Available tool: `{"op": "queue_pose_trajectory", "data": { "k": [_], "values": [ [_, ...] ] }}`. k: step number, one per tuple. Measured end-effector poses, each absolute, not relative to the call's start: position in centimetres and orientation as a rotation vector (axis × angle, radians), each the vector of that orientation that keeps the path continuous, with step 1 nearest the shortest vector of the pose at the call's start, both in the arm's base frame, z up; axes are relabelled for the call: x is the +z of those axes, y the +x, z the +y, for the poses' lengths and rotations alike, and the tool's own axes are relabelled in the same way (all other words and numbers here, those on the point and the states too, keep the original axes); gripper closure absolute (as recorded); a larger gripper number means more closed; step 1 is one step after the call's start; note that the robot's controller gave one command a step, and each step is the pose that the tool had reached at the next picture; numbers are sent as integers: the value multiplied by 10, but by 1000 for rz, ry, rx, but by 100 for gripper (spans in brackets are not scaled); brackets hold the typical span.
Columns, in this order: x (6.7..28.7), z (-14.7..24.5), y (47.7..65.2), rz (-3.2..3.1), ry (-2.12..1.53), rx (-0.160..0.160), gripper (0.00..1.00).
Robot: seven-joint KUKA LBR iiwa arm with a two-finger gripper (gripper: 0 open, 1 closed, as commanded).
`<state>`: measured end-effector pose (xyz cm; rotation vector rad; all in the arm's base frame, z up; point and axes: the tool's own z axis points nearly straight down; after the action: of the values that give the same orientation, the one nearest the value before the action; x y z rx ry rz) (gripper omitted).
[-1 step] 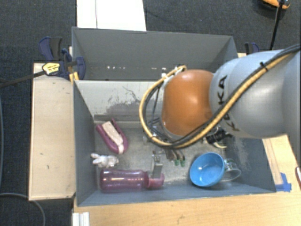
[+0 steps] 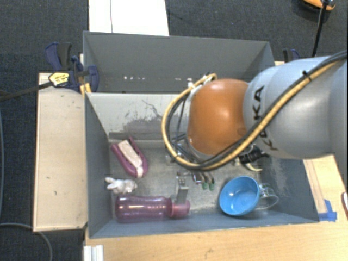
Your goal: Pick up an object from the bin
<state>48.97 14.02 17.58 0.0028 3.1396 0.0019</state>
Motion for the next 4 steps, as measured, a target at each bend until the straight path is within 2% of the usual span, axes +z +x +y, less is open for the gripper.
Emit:
{"op": "queue_pose_trajectory", "data": {
  "k": [1, 2, 3, 4],
  "values": [
    [158, 131, 491, 3129, -165, 6, 0],
    [100, 118, 486, 3105, -445, 1, 0],
    [77, 142, 480, 3122, -349, -2, 0],
    [72, 169, 479, 3100, -464, 4, 100]
  ]
}}
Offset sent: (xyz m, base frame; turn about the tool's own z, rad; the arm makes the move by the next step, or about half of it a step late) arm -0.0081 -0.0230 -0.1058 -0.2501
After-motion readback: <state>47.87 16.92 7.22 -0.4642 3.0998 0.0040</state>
